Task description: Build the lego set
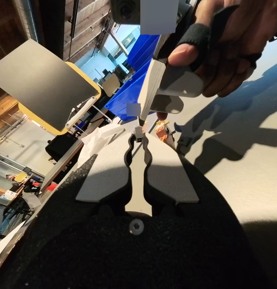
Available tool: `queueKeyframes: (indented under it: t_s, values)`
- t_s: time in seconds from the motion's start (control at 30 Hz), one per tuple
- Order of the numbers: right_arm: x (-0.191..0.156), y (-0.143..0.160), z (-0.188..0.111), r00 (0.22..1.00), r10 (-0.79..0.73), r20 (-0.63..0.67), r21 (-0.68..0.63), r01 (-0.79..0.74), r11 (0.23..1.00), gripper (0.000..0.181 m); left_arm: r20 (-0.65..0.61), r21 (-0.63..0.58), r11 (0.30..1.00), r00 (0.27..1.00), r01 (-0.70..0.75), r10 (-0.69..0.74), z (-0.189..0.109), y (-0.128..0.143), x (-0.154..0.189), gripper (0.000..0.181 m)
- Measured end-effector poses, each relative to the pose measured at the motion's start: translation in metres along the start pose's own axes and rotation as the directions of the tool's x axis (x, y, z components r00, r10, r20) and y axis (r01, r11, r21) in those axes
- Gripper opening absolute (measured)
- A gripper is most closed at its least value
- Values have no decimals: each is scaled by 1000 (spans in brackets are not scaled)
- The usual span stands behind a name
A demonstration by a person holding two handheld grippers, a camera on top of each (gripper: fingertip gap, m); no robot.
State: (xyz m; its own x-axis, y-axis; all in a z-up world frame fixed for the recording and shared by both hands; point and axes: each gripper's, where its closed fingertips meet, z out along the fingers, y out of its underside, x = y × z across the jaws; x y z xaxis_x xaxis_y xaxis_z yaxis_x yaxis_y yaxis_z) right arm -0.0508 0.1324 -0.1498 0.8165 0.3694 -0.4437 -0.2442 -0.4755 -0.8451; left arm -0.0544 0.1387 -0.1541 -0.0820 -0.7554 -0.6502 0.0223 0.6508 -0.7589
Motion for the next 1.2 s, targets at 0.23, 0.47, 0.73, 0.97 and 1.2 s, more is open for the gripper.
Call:
queueKeyframes:
  t_s: [0.23, 0.47, 0.73, 0.97, 1.2]
  values:
    - [-2, 2, 3, 1000, -8, 11, -42, 8, 999, 25, -5, -7, 1000, 1000, -16, 16, 1, 1, 2, 9]
    - [-13, 4, 8, 992, 62, 111, -59, -56, 997, 23, -19, 20, 998, 998, -56, 56, 0, -4, 7, 9]
    - [-14, 9, 8, 993, 53, 108, -94, -42, 995, 15, -33, 50, 996, 997, -70, 72, -1, -8, 11, 9]
    - [7, 9, -4, 999, 1, -52, -67, -5, 998, 15, -62, -76, 993, 994, -89, 84, 4, 11, 18, 25]
    - [27, 13, -16, 973, -85, -216, -94, 66, 993, 16, -171, -453, 852, 912, 263, -372, -9, 48, 29, 40]
